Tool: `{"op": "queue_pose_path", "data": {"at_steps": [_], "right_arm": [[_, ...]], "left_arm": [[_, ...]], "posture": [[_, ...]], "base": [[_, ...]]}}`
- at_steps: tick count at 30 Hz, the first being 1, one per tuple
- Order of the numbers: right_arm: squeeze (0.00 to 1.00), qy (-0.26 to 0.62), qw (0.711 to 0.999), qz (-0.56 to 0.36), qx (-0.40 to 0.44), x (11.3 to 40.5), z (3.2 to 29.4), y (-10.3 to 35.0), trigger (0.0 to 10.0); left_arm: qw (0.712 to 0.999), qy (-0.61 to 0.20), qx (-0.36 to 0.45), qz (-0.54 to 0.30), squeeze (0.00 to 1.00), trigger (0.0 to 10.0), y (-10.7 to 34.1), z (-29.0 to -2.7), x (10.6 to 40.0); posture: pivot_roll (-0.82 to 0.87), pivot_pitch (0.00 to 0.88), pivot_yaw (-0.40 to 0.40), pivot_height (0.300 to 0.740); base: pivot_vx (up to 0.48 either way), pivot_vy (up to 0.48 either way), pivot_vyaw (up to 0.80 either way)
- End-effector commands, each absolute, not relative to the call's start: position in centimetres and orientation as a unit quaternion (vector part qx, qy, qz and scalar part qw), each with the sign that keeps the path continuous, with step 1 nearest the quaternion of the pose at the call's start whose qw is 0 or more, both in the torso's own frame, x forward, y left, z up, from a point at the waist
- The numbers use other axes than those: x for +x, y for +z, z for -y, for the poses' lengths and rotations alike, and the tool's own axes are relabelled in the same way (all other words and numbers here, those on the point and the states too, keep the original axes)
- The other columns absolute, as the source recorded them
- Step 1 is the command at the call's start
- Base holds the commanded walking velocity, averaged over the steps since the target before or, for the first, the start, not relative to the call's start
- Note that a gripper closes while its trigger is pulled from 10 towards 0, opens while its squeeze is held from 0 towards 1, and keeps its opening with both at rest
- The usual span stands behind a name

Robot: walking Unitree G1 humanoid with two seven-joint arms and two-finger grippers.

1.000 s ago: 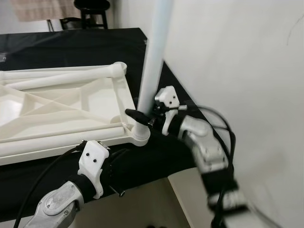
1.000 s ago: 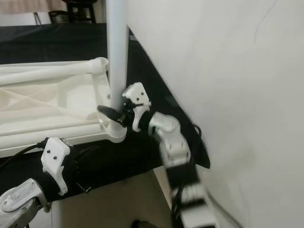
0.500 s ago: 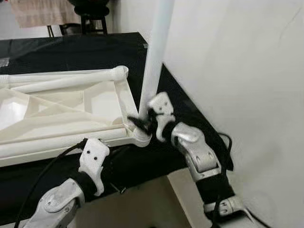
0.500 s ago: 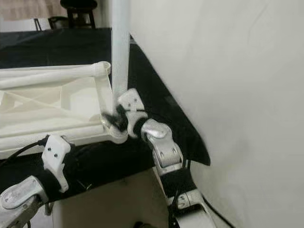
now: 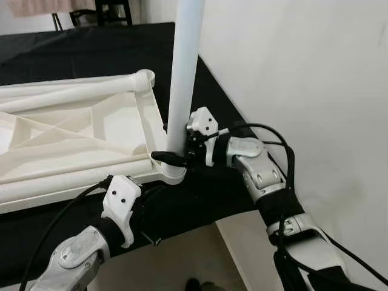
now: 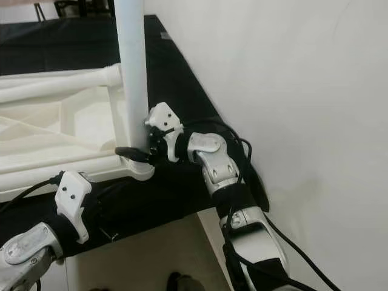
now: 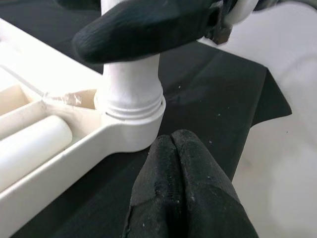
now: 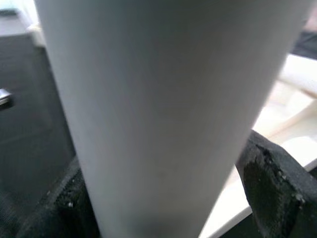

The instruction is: Building children table

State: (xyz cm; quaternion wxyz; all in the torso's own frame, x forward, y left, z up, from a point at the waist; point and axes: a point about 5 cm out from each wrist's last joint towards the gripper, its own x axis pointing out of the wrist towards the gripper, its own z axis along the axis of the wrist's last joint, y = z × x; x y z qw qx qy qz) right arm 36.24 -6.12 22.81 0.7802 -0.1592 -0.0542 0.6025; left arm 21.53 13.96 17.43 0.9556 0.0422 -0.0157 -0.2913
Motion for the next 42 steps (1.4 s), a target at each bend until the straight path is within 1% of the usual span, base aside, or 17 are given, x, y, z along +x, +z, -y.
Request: {"op": "queue_pose_path", "data": {"at_steps": [1,2,3,9,18,22,23,24,25,26,27,30,37,38,40,41,42], "right_arm": [[0.0,0.618,0.768,0.053,-0.159,36.1,6.0,22.6,10.0],[0.0,0.629,0.76,0.052,-0.153,36.2,6.0,22.9,9.4],[0.0,0.64,0.753,0.052,-0.143,36.4,6.2,23.3,0.0],[0.0,0.676,0.723,0.049,-0.13,36.5,6.8,23.9,0.0],[0.0,0.683,0.72,0.046,-0.115,36.5,7.6,23.1,0.0],[0.0,0.632,0.764,0.047,-0.125,36.7,8.3,22.2,0.0],[0.0,0.504,0.857,0.036,-0.095,37.3,8.4,20.8,0.0],[0.0,0.504,0.857,0.036,-0.095,37.3,8.4,20.8,0.0],[0.0,0.394,0.914,0.026,-0.094,37.5,8.7,19.7,0.0],[0.0,0.394,0.914,0.026,-0.094,37.5,8.7,19.7,0.0],[0.0,0.281,0.955,0.001,-0.094,36.7,9.1,18.0,0.0],[0.0,0.29,0.952,-0.023,-0.099,33.6,7.5,15.5,0.0],[0.0,0.341,0.935,-0.009,-0.094,34.5,6.0,16.6,0.0],[0.0,0.356,0.929,0.001,-0.097,35.0,5.7,17.4,10.0],[0.0,0.369,0.924,0.008,-0.099,35.3,5.5,18.0,10.0],[0.26,0.402,0.911,0.022,-0.096,35.5,5.2,18.7,10.0],[1.0,0.443,0.891,0.035,-0.088,35.4,4.7,19.7,10.0]], "left_arm": [[0.954,-0.296,0.037,0.013,0.0,10.0,17.3,-13.7,21.2],[0.955,-0.295,0.037,0.013,0.0,10.0,17.2,-13.7,21.1],[0.955,-0.295,0.037,0.013,0.0,10.0,17.2,-13.7,21.1],[0.956,-0.292,0.036,0.011,0.0,10.0,17.1,-13.6,21.0],[0.954,-0.296,0.035,0.009,0.0,10.0,17.0,-13.5,20.9],[0.954,-0.297,0.034,0.008,0.0,10.0,17.0,-13.5,20.8],[0.953,-0.299,0.034,0.006,0.0,10.0,17.0,-13.5,20.8],[0.953,-0.299,0.034,0.006,0.0,10.0,17.0,-13.5,20.8],[0.953,-0.3,0.034,0.005,0.0,10.0,17.0,-13.6,20.8],[0.953,-0.3,0.034,0.005,0.0,10.0,17.0,-13.6,20.8],[0.953,-0.301,0.034,0.005,0.0,10.0,17.0,-13.6,20.8],[0.952,-0.304,0.033,0.004,0.0,10.0,17.0,-13.7,20.9],[0.95,-0.309,0.033,0.008,0.0,10.0,17.2,-13.3,21.2],[0.951,-0.308,0.034,0.009,0.0,10.0,17.2,-13.3,21.3],[0.951,-0.307,0.035,0.01,0.0,10.0,17.2,-13.3,21.3],[0.952,-0.305,0.036,0.011,0.0,10.0,17.3,-13.4,21.4],[0.952,-0.304,0.036,0.012,0.0,10.0,17.3,-13.4,21.4]], "posture": [[0.13,0.211,-0.163,0.74],[0.14,0.214,-0.166,0.74],[0.14,0.215,-0.169,0.74],[0.13,0.216,-0.171,0.74],[0.12,0.22,-0.166,0.74],[0.11,0.227,-0.163,0.74],[0.1,0.231,-0.16,0.74],[0.1,0.231,-0.16,0.74],[0.1,0.231,-0.16,0.74],[0.1,0.231,-0.16,0.74],[0.09,0.238,-0.149,0.74],[0.08,0.227,-0.136,0.74],[0.09,0.217,-0.141,0.74],[0.09,0.213,-0.144,0.74],[0.09,0.213,-0.144,0.74],[0.1,0.212,-0.144,0.74],[0.09,0.21,-0.145,0.74]], "base": [[0.0,0.0,0.0],[0.0,0.0,0.0],[0.0,0.0,0.0],[0.0,0.0,0.0],[0.0,0.0,0.0],[0.0,0.0,0.0],[0.0,0.0,0.0],[0.0,0.0,0.0],[0.0,0.0,0.0],[0.0,0.0,0.0],[0.0,0.0,0.0],[0.0,0.0,0.0],[0.0,0.0,0.0],[0.0,0.0,0.0],[0.0,0.0,0.0],[0.0,0.0,0.0],[0.0,0.0,0.0]]}}
